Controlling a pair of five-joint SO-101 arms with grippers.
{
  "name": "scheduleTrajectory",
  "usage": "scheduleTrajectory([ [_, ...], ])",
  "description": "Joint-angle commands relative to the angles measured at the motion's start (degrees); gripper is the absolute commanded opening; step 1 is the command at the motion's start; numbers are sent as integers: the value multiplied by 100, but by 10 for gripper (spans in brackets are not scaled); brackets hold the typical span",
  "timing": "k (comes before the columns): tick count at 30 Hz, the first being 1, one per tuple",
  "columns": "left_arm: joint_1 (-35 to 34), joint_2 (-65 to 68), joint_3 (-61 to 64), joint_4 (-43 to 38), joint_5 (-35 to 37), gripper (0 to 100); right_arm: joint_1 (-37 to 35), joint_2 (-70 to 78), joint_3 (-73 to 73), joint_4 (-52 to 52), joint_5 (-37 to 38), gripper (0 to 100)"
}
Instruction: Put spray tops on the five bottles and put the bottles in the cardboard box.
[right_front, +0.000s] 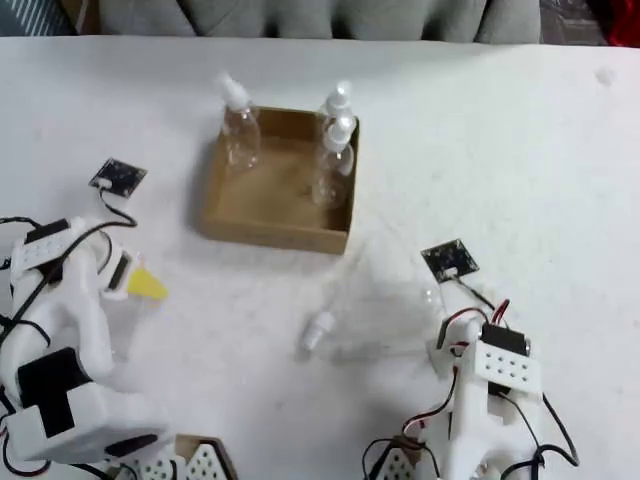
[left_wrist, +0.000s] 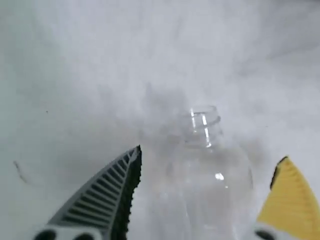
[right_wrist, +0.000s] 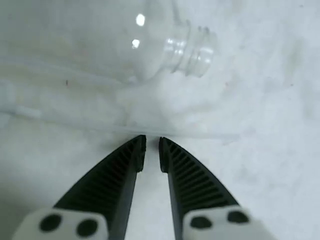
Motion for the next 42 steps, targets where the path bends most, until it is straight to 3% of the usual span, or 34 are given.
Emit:
scheduleTrajectory([
  [1,66,-48,-88,-132,-70,374,4,-119,-18,-66,53,17],
  [13,57,-66,149,-114,-79,347,4,-119,-18,-136,53,17],
  [16,57,-66,202,-105,-484,250,-22,-119,-18,-145,53,17],
  [20,57,-66,202,-79,-686,29,-4,-92,-26,-233,18,17],
  [23,75,-66,176,70,-299,45,-4,-66,-26,-242,26,17],
  [28,330,-75,-70,316,1292,21,4,-66,-18,-224,44,17],
  [31,664,-127,-185,651,1864,20,13,-66,-18,-224,18,17],
  [35,1015,-127,-193,686,2198,20,13,-84,-18,-224,9,17],
  [42,875,-145,-97,484,2251,20,13,-110,-9,-251,-70,17],
])
